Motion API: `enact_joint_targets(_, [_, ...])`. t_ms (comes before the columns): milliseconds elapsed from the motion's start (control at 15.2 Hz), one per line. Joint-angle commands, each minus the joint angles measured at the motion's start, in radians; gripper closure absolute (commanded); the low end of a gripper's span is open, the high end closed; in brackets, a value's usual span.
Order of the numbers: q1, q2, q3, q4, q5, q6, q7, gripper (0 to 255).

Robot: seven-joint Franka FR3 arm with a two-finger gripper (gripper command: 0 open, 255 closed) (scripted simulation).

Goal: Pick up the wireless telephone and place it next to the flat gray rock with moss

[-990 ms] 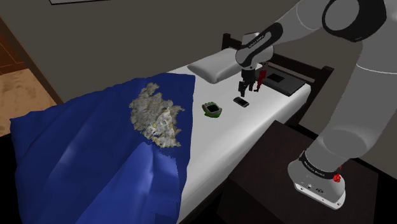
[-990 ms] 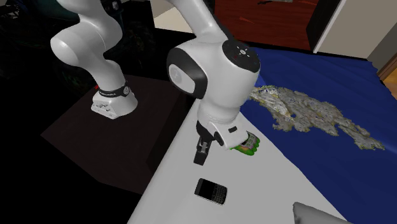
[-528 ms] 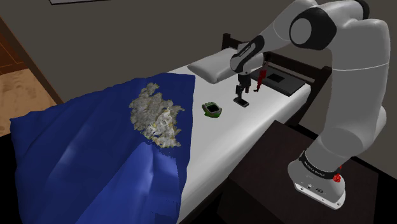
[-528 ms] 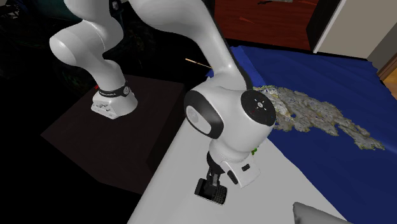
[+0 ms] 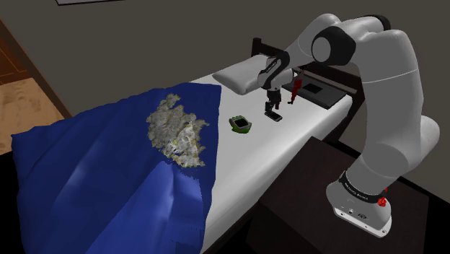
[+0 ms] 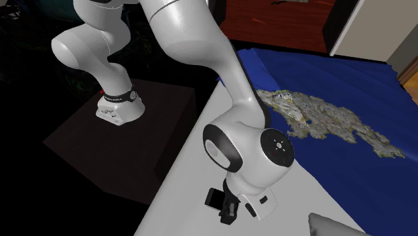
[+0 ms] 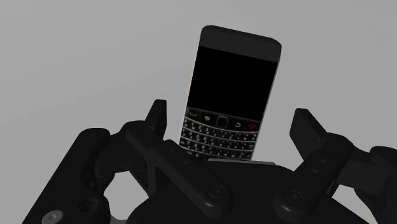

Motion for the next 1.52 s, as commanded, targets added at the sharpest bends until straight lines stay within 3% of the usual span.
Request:
enact_joint_targets(0, [-0.005, 0.020, 0.003, 0.001, 0.004, 0.019, -0.004, 0])
enact_joint_targets(660, [-0.010, 0.042, 0.008, -0.002, 0.009, 0.044, -0.007, 0])
enact_joint_targets(726, [-0.010, 0.042, 0.008, -0.002, 0.009, 0.044, -0.007, 255])
enact_joint_targets(1452, [-0.006, 0.020, 0.003, -0.009, 0.005, 0.029, -0.006, 255])
